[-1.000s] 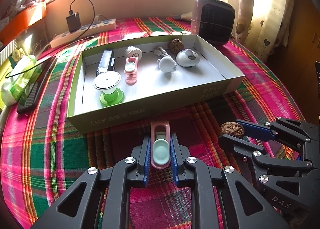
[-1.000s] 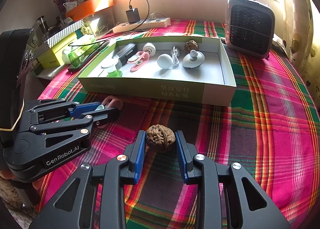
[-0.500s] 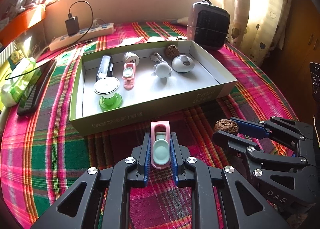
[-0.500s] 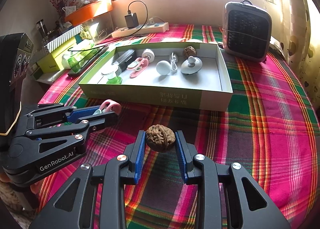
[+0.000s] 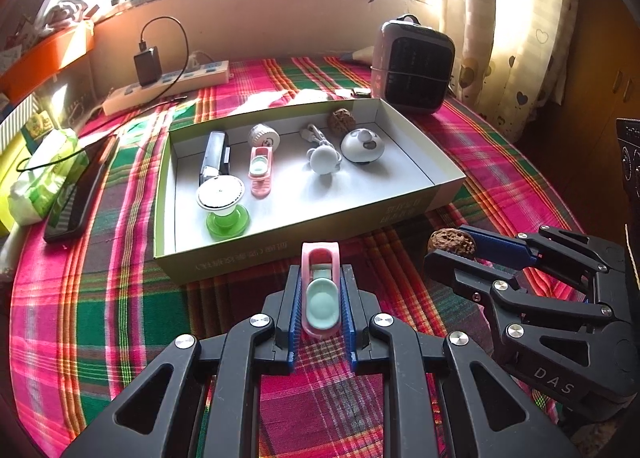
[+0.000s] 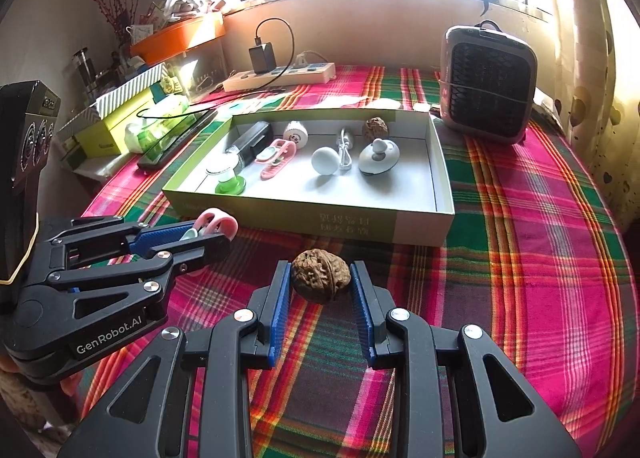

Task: Organize objects
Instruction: 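Lift and carry the pink clip and walnut over the box with both grippers, then lower the pink clip and walnut into the box, then open both grippers to release the pink clip and walnut in the box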

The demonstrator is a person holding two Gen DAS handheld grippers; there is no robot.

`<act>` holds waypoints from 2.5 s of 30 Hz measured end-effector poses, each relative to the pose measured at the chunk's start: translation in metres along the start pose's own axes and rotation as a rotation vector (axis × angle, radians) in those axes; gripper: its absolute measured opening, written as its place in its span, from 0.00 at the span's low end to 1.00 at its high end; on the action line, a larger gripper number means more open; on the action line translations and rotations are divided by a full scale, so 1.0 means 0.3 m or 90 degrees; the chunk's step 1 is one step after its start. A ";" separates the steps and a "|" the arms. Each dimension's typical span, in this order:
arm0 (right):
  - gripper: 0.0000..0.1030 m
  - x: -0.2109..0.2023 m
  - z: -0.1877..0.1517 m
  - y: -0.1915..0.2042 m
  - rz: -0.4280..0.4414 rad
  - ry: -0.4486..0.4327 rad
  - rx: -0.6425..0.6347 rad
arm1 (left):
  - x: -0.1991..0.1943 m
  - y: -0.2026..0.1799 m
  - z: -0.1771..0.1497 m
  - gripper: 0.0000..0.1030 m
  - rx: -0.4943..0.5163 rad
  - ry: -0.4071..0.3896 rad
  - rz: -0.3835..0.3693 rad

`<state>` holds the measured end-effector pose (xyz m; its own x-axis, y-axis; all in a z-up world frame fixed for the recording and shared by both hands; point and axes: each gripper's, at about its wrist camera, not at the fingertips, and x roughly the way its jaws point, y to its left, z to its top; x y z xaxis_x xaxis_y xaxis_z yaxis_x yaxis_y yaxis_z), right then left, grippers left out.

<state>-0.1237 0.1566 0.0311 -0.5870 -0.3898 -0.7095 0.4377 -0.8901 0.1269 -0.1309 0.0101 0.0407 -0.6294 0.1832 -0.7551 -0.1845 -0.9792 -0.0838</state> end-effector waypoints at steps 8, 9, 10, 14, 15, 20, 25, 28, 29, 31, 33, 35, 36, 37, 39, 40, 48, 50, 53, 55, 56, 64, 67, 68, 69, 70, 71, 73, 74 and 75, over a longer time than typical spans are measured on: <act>0.30 -0.002 0.042 -0.003 -0.004 -0.015 -0.004 | -0.018 0.018 0.039 0.15 -0.008 -0.020 0.000; 0.30 -0.001 0.049 -0.005 -0.004 -0.017 -0.004 | -0.016 0.021 0.044 0.15 -0.009 -0.020 -0.001; 0.30 0.001 0.056 -0.009 -0.004 -0.018 -0.004 | -0.015 0.021 0.048 0.15 -0.009 -0.020 -0.001; 0.30 0.014 0.084 -0.022 -0.009 -0.023 -0.003 | -0.009 0.030 0.069 0.15 -0.015 -0.024 -0.003; 0.30 0.019 0.092 -0.026 -0.009 -0.022 -0.002 | -0.005 0.032 0.077 0.15 -0.017 -0.024 -0.002; 0.30 0.043 0.128 -0.048 -0.016 -0.023 -0.004 | 0.015 0.039 0.109 0.15 -0.020 -0.025 -0.005; 0.30 0.077 0.161 -0.063 -0.017 -0.017 -0.003 | 0.043 0.042 0.136 0.15 -0.026 -0.025 0.000; 0.30 0.104 0.175 -0.074 -0.020 -0.008 -0.003 | 0.064 0.043 0.146 0.15 -0.023 -0.021 0.001; 0.30 0.112 0.178 -0.078 -0.019 -0.005 -0.002 | 0.072 0.042 0.150 0.15 -0.022 -0.019 0.000; 0.30 0.132 0.184 -0.088 -0.021 0.003 0.001 | 0.090 0.045 0.157 0.15 -0.023 -0.015 0.000; 0.30 0.151 0.187 -0.096 -0.022 0.011 0.001 | 0.109 0.052 0.163 0.15 -0.028 -0.008 -0.001; 0.30 0.168 0.188 -0.103 -0.022 0.019 0.005 | 0.122 0.054 0.167 0.15 -0.029 -0.005 -0.003; 0.30 0.176 0.188 -0.108 -0.023 0.023 0.006 | 0.129 0.053 0.168 0.15 -0.029 -0.003 -0.002; 0.30 0.183 0.188 -0.111 -0.024 0.026 0.007 | 0.136 0.052 0.170 0.15 -0.029 0.000 -0.003; 0.30 0.196 0.189 -0.114 -0.023 0.030 0.007 | 0.150 0.052 0.172 0.15 -0.029 0.005 -0.003; 0.30 0.204 0.190 -0.115 -0.023 0.035 0.006 | 0.154 0.051 0.173 0.15 -0.027 0.005 -0.003; 0.30 0.244 0.192 -0.119 -0.023 0.052 0.001 | 0.200 0.059 0.183 0.15 -0.029 0.021 0.003; 0.30 0.246 0.194 -0.119 -0.026 0.052 -0.003 | 0.203 0.059 0.184 0.15 -0.028 0.021 0.003; 0.30 0.250 0.197 -0.118 -0.030 0.053 -0.007 | 0.218 0.061 0.185 0.15 -0.028 0.028 0.003; 0.30 0.252 0.197 -0.113 -0.035 0.053 -0.013 | 0.221 0.063 0.184 0.15 -0.031 0.027 0.003; 0.30 0.254 0.197 -0.112 -0.035 0.054 -0.014 | 0.221 0.062 0.184 0.15 -0.030 0.026 0.004; 0.30 0.257 0.199 -0.111 -0.037 0.056 -0.020 | 0.223 0.066 0.184 0.15 -0.035 0.032 0.005; 0.30 0.257 0.199 -0.111 -0.037 0.057 -0.020 | 0.224 0.067 0.185 0.15 -0.038 0.035 0.003; 0.30 0.257 0.199 -0.111 -0.037 0.057 -0.021 | 0.224 0.068 0.185 0.15 -0.039 0.035 0.002; 0.30 0.257 0.198 -0.111 -0.037 0.058 -0.021 | 0.224 0.068 0.186 0.15 -0.039 0.036 0.002; 0.30 0.257 0.198 -0.111 -0.037 0.057 -0.021 | 0.226 0.067 0.186 0.16 -0.039 0.036 0.003; 0.30 0.257 0.198 -0.111 -0.038 0.057 -0.021 | 0.226 0.067 0.186 0.16 -0.039 0.036 0.003; 0.30 0.258 0.198 -0.111 -0.039 0.057 -0.020 | 0.227 0.066 0.186 0.16 -0.038 0.036 0.004; 0.30 0.259 0.198 -0.111 -0.040 0.057 -0.020 | 0.227 0.066 0.185 0.16 -0.038 0.036 0.004; 0.30 0.258 0.198 -0.112 -0.040 0.057 -0.021 | 0.228 0.068 0.186 0.16 -0.038 0.036 0.004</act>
<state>-0.2243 0.1421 0.0130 -0.5512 -0.3099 -0.7747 0.4247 -0.9034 0.0592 -0.2198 0.0076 0.0235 -0.5861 0.1730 -0.7915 -0.1341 -0.9842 -0.1158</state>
